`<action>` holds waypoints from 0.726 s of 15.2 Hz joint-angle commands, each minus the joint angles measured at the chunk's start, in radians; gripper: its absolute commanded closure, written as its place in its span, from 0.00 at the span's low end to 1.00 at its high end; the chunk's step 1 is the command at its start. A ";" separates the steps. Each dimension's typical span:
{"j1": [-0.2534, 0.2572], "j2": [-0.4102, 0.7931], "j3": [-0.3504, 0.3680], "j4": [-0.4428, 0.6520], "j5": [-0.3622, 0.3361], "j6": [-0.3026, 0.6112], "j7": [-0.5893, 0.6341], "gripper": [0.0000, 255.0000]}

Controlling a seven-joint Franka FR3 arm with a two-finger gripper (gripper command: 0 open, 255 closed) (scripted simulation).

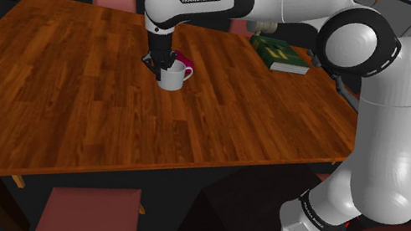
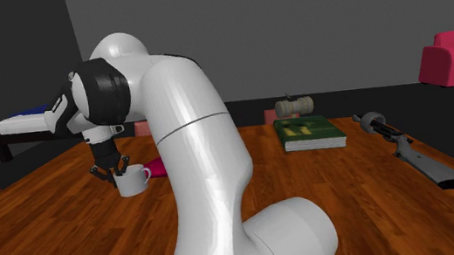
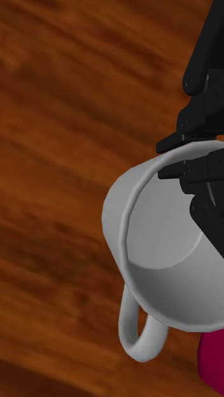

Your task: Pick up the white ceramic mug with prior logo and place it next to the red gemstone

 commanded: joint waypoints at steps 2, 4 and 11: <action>0.000 0.000 0.000 0.000 0.000 0.000 0.000 0.00; 0.000 0.000 0.000 0.000 0.000 0.000 0.000 0.00; 0.007 -0.001 0.002 0.126 0.003 -0.127 -0.004 0.00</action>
